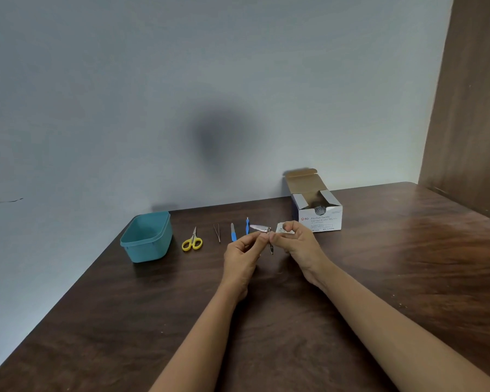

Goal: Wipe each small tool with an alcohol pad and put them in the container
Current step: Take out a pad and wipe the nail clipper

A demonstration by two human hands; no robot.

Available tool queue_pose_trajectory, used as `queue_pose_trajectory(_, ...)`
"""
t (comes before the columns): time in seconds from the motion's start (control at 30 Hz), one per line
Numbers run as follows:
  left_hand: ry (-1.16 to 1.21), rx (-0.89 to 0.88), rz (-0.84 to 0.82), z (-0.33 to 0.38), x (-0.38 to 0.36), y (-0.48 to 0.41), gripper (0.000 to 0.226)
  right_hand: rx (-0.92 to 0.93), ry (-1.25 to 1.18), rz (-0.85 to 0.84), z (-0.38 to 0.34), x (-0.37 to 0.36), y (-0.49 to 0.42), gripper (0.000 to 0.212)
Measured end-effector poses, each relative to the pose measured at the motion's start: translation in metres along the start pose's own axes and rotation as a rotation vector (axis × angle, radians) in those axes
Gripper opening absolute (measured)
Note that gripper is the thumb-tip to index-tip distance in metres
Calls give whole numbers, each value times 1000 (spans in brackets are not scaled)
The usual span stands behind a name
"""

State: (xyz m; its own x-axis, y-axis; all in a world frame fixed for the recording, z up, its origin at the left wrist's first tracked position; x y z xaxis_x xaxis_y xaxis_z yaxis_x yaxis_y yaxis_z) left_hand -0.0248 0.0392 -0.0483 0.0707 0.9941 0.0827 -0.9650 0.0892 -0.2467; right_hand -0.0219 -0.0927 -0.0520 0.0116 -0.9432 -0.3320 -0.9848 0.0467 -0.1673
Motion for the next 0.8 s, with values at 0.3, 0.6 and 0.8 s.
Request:
queue_pose_trajectory(0.3,-265,-37,-28,-3,-5,-1,11,-3,-249,322,11,22,-4,40)
queue_pose_trajectory(0.6,-333,-104,-45,8,-11,5,23,-4,-248,266,10,10,1,45)
queue_pose_trajectory(0.8,-424,-113,-28,9,-9,4,20,53,-312,334,6,16,6,37)
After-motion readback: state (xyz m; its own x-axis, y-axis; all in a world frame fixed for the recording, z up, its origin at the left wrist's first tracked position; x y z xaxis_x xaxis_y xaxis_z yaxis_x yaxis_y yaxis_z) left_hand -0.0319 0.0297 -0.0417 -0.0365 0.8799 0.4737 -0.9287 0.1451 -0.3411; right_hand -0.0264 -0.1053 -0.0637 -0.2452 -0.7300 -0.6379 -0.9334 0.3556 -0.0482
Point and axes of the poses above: each hand's wrist, its own y-axis away from the middle knuckle, its own x-axis out of the back of the hand, z = x × y, the point moved 10 cm from there along -y, towards the middle knuckle, and after that the axes turned 9 degrees about -y, right-handed, at the moved point
